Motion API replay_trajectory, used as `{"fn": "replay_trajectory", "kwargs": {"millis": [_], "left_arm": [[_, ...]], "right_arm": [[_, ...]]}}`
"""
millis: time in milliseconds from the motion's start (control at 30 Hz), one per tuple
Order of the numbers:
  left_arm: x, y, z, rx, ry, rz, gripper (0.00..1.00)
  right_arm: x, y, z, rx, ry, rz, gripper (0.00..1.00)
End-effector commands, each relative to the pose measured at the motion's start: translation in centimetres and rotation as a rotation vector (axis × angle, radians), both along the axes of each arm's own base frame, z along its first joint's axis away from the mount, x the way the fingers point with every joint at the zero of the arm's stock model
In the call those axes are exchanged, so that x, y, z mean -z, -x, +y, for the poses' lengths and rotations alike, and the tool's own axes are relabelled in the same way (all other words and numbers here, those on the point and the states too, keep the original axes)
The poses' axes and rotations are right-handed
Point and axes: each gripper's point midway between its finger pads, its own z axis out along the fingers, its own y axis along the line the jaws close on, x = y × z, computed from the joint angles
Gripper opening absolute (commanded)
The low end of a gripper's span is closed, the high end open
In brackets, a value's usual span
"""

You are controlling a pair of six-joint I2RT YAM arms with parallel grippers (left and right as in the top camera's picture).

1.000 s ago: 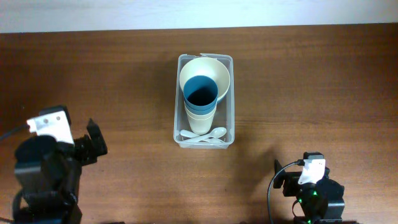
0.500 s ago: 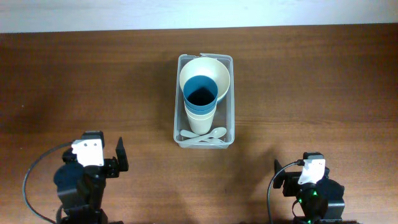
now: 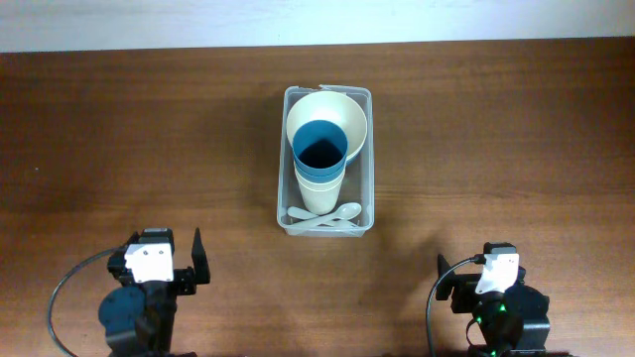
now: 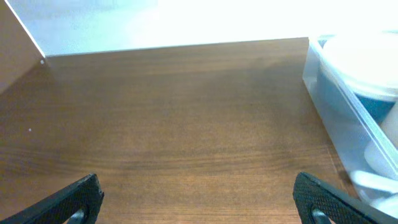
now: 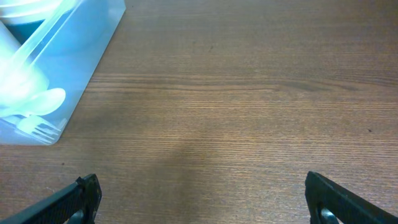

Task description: Pack container

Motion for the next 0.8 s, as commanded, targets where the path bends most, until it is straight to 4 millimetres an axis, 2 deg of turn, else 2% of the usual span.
{"fn": "replay_trajectory", "kwargs": {"millis": [0,267,500,767], "left_arm": [[0.8,0.3,-0.7,0.036,-0.017,-0.029,1.00],[2.4,0.5,-1.7,0.077,-0.020,-0.050,0.99],[3.4,0.5,-1.8,0.081,-0.021,-0.058,1.00],[3.5,0.2,-1.7,0.081,-0.024,-0.074,1.00]], "right_arm": [[-0.1,-0.1,0.1,-0.009,0.001,-0.012,0.99],[-0.1,-0.1,0.1,-0.009,0.001,-0.012,0.99],[-0.1,-0.1,0.1,-0.009,0.001,-0.012,0.99],[-0.1,-0.1,0.1,-0.009,0.001,-0.012,0.99]]}}
